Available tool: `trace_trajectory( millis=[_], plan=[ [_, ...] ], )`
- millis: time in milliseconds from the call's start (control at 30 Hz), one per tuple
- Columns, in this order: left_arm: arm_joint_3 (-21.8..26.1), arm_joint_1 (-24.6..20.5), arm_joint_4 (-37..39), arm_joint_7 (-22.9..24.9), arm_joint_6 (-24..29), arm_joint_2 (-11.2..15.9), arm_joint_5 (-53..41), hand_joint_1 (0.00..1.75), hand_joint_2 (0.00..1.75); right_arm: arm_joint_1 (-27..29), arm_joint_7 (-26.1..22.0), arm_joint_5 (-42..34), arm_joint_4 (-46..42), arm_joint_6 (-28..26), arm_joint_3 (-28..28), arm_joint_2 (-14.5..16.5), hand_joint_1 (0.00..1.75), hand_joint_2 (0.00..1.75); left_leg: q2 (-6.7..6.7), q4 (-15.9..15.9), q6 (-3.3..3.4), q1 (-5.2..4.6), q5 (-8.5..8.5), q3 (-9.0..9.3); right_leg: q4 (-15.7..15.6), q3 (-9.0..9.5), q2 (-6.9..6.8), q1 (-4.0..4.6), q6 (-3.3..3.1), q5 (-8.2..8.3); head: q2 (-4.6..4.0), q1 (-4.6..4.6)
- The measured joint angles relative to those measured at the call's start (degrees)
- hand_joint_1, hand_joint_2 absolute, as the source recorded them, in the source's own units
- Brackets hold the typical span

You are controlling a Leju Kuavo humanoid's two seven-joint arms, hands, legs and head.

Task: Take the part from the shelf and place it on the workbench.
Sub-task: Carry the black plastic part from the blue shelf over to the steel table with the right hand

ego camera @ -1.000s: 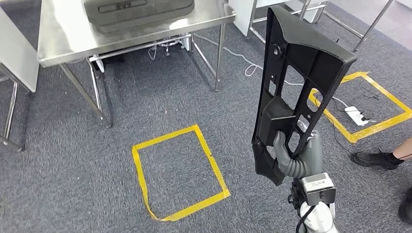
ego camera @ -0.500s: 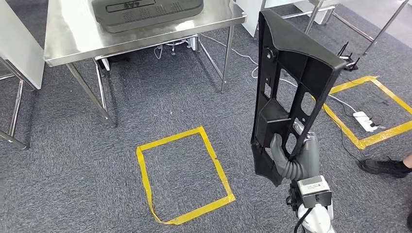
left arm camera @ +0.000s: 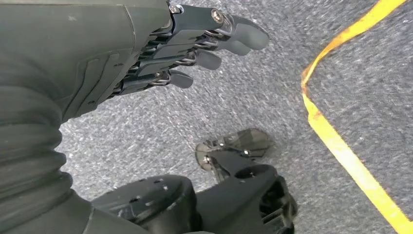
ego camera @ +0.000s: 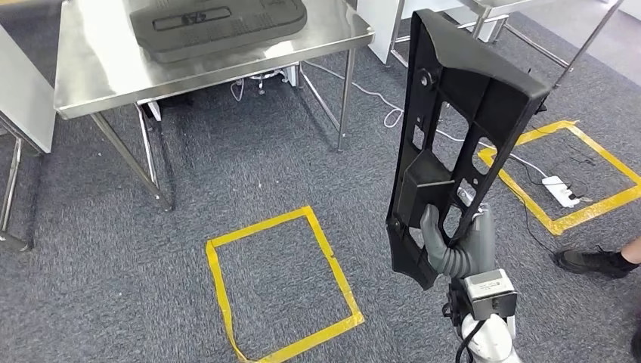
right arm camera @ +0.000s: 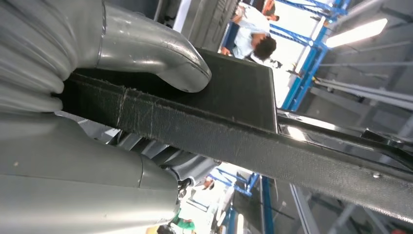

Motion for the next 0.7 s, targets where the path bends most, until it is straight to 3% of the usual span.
trace_trajectory(
  millis=[100, 567, 700],
  plan=[
    [0.0, 0.0, 0.0, 0.0, 0.0, 0.0, 0.0, 0.00, 1.75, 0.0, 0.0, 0.0, 0.0, 0.0, 0.0, 0.0, 1.75, 1.75, -0.11, -0.1, 0.79, -0.44, -0.22, -0.15, -0.5, 0.40, -0.03, 0.04, 0.59, 0.06, 0.00, 0.14],
    [0.0, 0.0, 0.0, 0.0, 0.0, 0.0, 0.0, 0.00, 1.75, 0.0, 0.0, 0.0, 0.0, 0.0, 0.0, 0.0, 1.75, 1.75, -0.12, -0.1, 0.84, -0.49, -0.22, -0.16, -0.5, 0.43, -0.04, 0.04, 0.64, 0.08, 0.00, 0.15],
    [0.0, 0.0, 0.0, 0.0, 0.0, 0.0, 0.0, 0.00, 1.75, 0.0, 0.0, 0.0, 0.0, 0.0, 0.1, 0.1, 1.75, 1.75, -0.17, -0.3, 1.31, -0.61, -0.16, -0.07, -0.6, 0.48, -0.05, -0.11, 0.94, 0.00, 0.00, 0.09]
  ],
)
